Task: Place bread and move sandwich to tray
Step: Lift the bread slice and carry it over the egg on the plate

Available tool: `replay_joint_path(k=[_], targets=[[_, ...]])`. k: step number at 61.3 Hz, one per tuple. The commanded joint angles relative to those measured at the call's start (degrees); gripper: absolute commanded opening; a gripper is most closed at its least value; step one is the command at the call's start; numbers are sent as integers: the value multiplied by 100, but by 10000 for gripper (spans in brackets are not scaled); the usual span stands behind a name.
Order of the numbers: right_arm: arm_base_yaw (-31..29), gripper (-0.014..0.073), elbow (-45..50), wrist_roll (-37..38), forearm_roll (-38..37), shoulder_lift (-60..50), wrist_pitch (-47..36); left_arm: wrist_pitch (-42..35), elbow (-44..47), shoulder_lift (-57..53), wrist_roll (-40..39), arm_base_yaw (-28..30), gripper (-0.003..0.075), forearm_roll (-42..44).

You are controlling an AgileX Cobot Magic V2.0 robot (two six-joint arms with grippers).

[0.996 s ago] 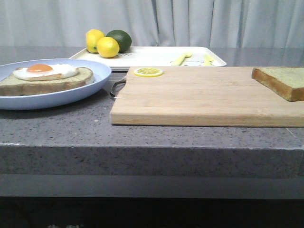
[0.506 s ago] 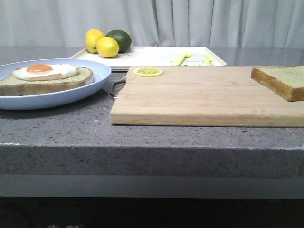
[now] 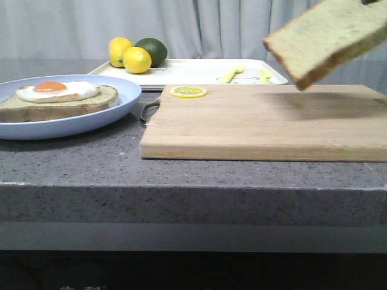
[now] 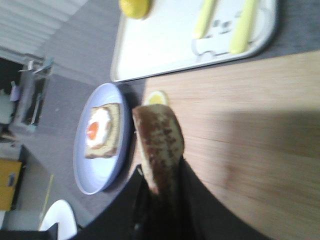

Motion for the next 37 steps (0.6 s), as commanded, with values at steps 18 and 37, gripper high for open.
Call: replay_joint_path(k=[18,37], targets=[[2552,116,-138,-23,2110,-186,-1087,-392,-148,63,-32,-47,494,15],[4303,116,-349,-103,3356,363,-3418,-392,-148,63,-32,-47,494,15]])
